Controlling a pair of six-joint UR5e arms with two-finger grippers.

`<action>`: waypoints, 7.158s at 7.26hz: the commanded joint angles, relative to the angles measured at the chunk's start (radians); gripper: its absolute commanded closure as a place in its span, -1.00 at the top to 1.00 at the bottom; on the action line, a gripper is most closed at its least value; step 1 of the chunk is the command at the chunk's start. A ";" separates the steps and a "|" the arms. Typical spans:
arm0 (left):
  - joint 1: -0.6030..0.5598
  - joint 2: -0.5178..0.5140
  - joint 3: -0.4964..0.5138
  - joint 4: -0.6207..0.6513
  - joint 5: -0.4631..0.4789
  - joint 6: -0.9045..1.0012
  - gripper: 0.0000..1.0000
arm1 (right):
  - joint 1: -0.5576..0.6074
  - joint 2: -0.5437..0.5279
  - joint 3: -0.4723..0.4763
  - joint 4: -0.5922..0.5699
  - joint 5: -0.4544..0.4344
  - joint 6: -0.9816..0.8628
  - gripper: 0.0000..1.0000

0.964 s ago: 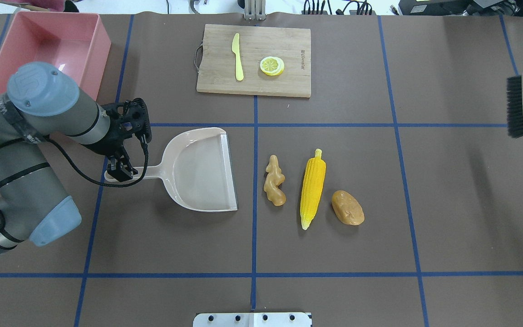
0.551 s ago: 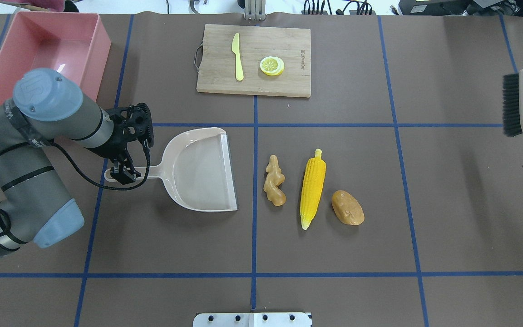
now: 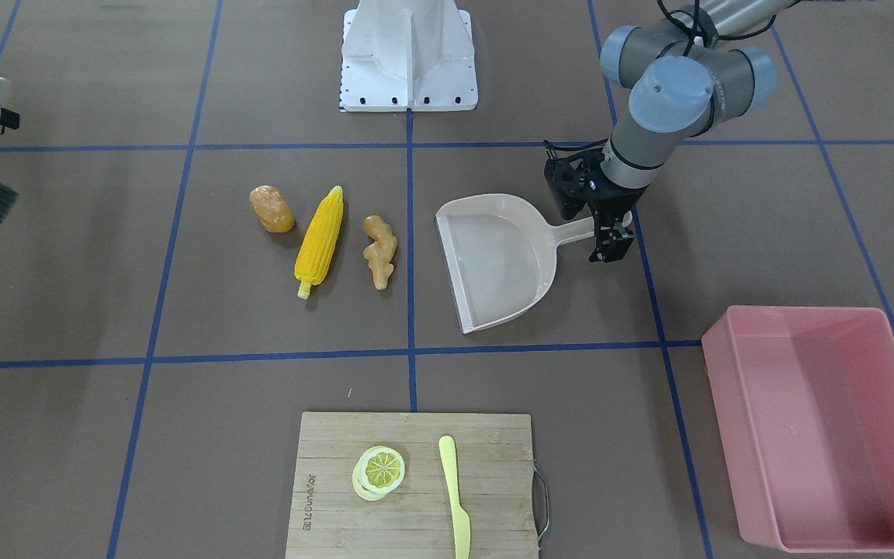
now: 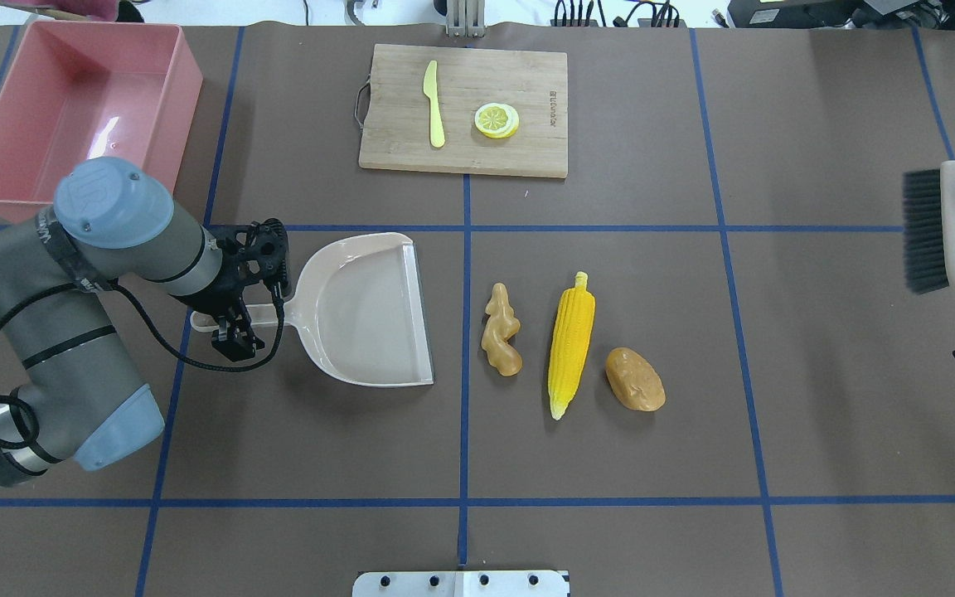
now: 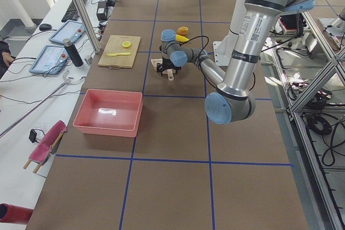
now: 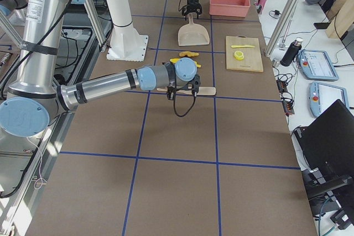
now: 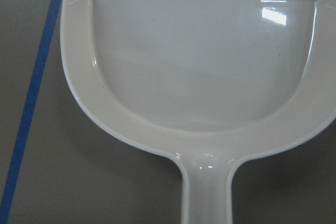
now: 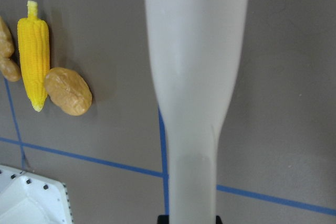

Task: Sweep and dump trash into bin
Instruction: 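Lift the brush with the right gripper and move it behind the vegetables, then sweep the ginger, corn and potato into the dustpan with the right gripper's brush, then lift the brush and sweep again, pushing the vegetables deeper into the dustpan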

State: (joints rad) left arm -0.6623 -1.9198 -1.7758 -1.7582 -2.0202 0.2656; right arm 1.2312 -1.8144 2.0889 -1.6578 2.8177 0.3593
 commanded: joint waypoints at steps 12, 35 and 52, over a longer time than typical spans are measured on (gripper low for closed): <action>-0.008 0.033 -0.014 -0.004 -0.112 0.009 -1.00 | -0.486 0.194 -0.093 0.414 -0.046 0.694 -1.00; 0.090 -0.206 0.084 0.174 -0.112 0.142 -1.00 | -0.696 0.648 -0.469 0.751 -0.205 0.978 -1.00; 0.082 -0.197 0.068 0.174 -0.112 0.139 -1.00 | -0.472 0.584 -0.428 0.747 -0.149 0.976 -1.00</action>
State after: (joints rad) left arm -0.5791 -2.1180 -1.7075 -1.5713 -2.1328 0.4073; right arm 0.7117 -1.2085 1.6669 -0.9107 2.6675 1.3906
